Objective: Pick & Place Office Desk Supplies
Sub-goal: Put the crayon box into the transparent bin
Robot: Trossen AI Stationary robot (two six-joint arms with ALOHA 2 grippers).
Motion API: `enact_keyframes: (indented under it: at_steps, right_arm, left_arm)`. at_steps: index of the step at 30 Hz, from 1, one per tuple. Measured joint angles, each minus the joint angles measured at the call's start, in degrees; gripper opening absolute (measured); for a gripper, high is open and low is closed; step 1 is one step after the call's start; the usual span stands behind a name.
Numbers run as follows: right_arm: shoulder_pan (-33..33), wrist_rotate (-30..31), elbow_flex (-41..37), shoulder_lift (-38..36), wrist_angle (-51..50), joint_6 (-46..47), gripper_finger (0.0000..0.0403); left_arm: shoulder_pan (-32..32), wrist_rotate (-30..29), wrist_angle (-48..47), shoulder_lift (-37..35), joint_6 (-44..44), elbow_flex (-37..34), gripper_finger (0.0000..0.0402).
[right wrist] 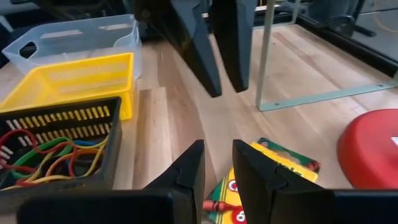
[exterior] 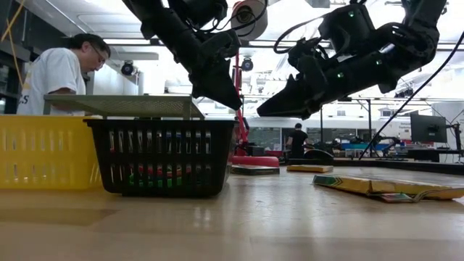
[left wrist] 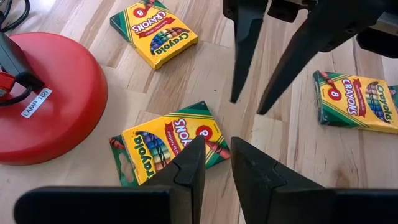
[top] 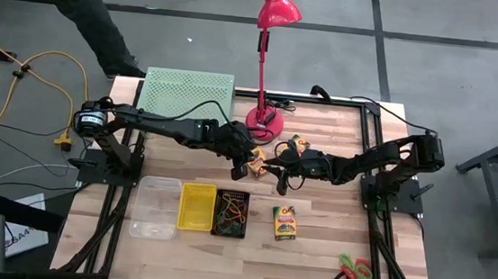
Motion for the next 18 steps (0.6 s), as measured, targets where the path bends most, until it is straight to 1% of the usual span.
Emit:
enact_keyframes:
  at_steps: [4, 18]
  right_arm:
    - [0.00, -0.84, 0.00, 0.00, 0.02, 0.00, 0.0070]
    - [-0.02, -0.82, 0.00, 0.00, 0.02, 0.00, 0.0070]
  left_arm:
    - [-0.02, 0.00, 0.00, 0.00, 0.00, 0.00, 0.0071]
    - [-0.04, 0.00, -0.02, 0.00, 0.00, 0.00, 0.0071]
